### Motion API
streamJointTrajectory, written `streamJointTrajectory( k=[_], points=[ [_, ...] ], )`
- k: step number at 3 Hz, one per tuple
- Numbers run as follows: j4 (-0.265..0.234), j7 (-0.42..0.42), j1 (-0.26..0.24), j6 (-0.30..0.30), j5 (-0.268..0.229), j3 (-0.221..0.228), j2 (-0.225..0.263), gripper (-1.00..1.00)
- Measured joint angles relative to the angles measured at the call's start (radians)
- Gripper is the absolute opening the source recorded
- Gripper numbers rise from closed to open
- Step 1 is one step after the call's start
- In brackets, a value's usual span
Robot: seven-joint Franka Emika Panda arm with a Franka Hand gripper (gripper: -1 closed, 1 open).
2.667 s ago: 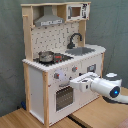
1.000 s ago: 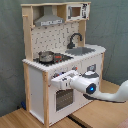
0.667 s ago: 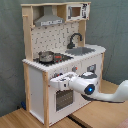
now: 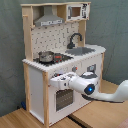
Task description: Play with the kitchen
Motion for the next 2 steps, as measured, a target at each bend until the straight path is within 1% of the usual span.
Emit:
streamJointTrajectory(
  k=[2],
  points=[
    [0.0, 0.216, 0.0, 0.001, 0.003, 0.0, 0.001, -1.0]
  ],
)
